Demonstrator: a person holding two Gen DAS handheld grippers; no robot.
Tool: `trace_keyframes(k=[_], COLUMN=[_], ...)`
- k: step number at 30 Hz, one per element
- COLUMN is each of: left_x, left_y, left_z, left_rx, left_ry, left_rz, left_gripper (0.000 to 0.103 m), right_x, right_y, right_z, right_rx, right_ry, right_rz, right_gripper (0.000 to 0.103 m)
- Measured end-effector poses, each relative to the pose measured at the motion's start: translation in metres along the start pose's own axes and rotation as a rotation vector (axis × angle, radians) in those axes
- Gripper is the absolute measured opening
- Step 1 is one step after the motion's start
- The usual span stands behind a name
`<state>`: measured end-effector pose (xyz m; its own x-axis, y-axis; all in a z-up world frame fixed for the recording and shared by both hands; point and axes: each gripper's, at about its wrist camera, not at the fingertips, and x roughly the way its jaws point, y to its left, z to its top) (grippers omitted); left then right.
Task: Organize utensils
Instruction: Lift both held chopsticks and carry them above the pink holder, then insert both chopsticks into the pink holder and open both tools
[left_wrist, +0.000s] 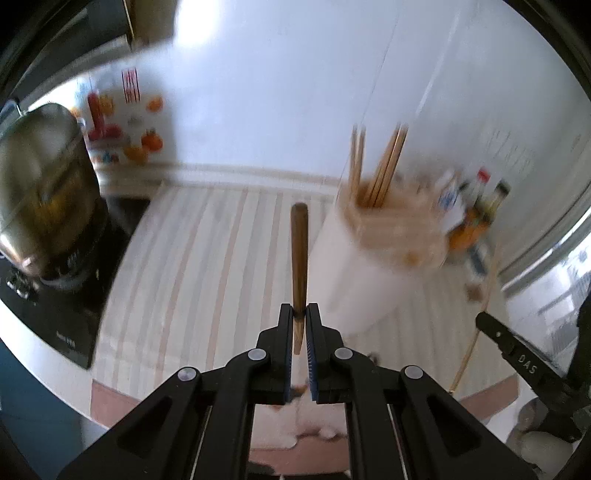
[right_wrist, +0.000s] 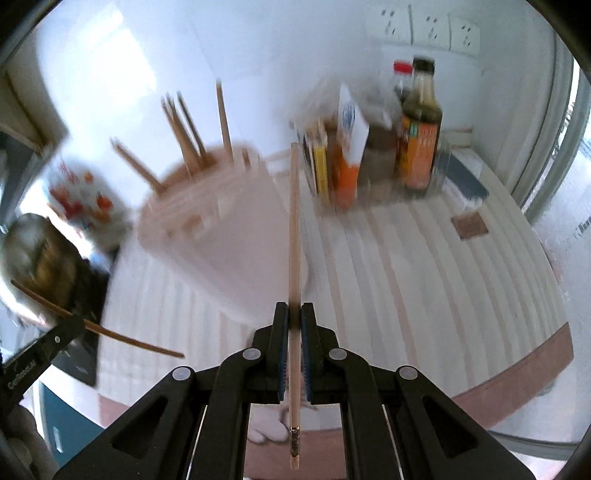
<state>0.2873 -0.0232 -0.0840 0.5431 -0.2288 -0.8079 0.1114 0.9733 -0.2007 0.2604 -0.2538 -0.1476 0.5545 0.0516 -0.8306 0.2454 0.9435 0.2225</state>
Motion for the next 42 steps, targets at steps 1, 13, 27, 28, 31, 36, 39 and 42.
trace_keyframes(k=[1, 13, 27, 28, 31, 36, 39, 42], left_x=[-0.010, -0.085, 0.018, 0.023, 0.038, 0.035, 0.024, 0.010], left_y=[-0.002, -0.031, -0.054, -0.055, -0.054, -0.052, -0.053, -0.048], left_z=[0.010, 0.099, 0.139, 0.139, 0.140, 0.139, 0.138, 0.136], left_rx=[-0.003, 0.004, -0.005, -0.005, -0.010, -0.029, -0.016, -0.010], left_ry=[-0.025, -0.223, -0.042, -0.030, 0.005, 0.003, -0.026, -0.073], left_rz=[-0.013, -0.122, -0.083, -0.081, -0.076, -0.070, -0.027, 0.028], left_gripper=[0.004, 0.004, 0.004, 0.004, 0.005, 0.009, 0.025, 0.069], right_x=[-0.005, -0.045, 0.025, 0.034, 0.053, 0.069, 0.064, 0.051], right_y=[0.000, 0.021, 0.049, 0.052, 0.056, 0.058, 0.055, 0.048], right_z=[0.007, 0.131, 0.208, 0.208, 0.204, 0.194, 0.191, 0.187], right_rx=[0.009, 0.066, 0.075, 0.061, 0.044, 0.000, -0.014, -0.016], right_ry=[-0.015, -0.218, -0.317, -0.314, -0.312, -0.276, -0.264, -0.280], right_rz=[0.012, 0.158, 0.213, 0.207, 0.206, 0.221, 0.222, 0.219], right_gripper=[0.007, 0.007, 0.007, 0.007, 0.007, 0.008, 0.024, 0.046])
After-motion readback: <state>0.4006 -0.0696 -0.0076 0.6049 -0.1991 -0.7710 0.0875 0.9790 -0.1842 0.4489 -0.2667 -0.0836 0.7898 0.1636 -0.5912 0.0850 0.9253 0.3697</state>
